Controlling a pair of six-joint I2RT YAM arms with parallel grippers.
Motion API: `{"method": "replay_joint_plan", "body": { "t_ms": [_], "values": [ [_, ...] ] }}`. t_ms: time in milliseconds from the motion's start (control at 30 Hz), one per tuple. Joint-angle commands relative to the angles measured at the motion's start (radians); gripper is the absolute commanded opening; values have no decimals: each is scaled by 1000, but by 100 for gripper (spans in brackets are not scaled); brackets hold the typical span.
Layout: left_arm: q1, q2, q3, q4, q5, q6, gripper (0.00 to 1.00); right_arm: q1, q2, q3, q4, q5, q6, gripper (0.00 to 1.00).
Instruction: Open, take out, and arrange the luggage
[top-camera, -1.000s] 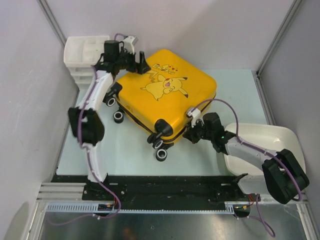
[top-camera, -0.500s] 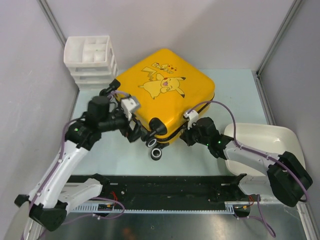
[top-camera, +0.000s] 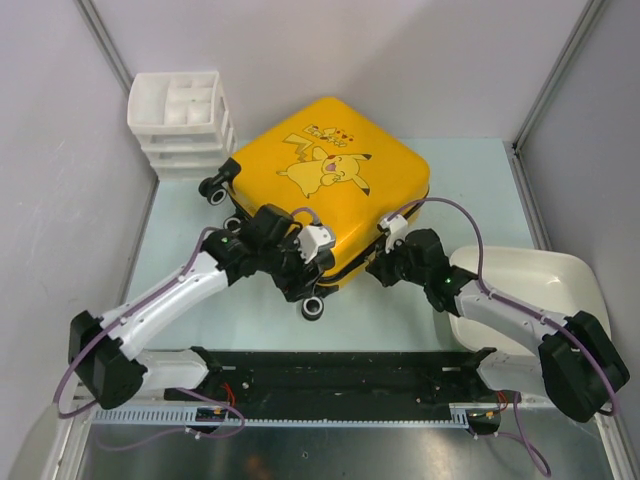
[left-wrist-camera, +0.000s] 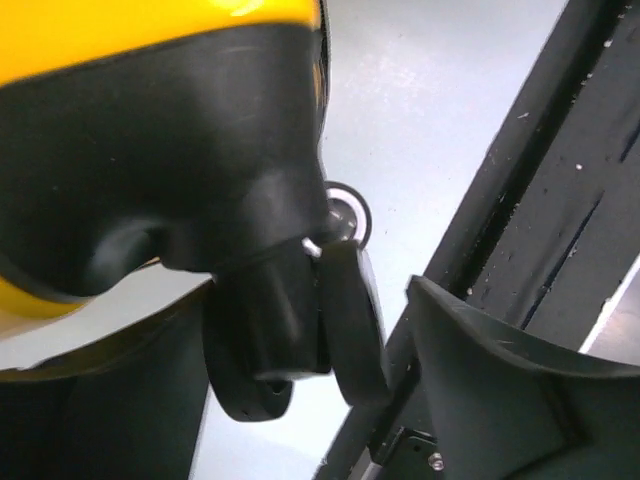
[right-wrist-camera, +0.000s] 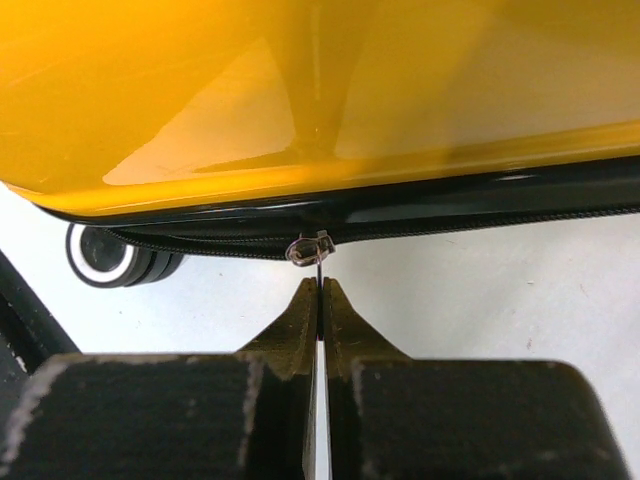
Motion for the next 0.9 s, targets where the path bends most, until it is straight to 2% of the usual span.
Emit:
{"method": "replay_joint_plan", "body": {
  "t_ms": [0,33,67,133,167,233,267,367,533,700,800,867],
  "values": [
    [-11,43,19,18,-115,15,70,-78,-34,8,32,54,-34,0],
    [-11,32,8,19,-123,21,64,-99,-43,8,20,56,-43,0],
    [-9,25,2,16,-126,24,50,-113,-48,8,12,57,-51,0],
    [-2,-1,-21,13,-123,25,35,-133,-58,8,-6,65,-84,0],
    [1,-38,-33,2,-125,33,19,-161,-67,8,-13,65,-98,0],
    [11,-72,-66,-18,-134,54,4,-185,-75,6,-22,68,-145,0],
    [15,-107,-73,-51,-135,86,0,-214,-83,3,-22,71,-161,0],
    [50,-152,-112,-116,-146,151,0,-271,-83,0,-23,39,-201,0],
    [228,-236,-144,-197,-138,269,0,-336,-117,0,-86,-13,-244,0],
    [340,-327,-167,-242,-170,471,0,-371,-156,-1,-164,-50,-328,0],
    [389,-373,-198,-245,-190,554,0,-448,-186,0,-212,-119,-424,0],
    [441,-377,-201,-243,-189,587,0,-547,-192,8,-232,-182,-492,0]
  ]
}}
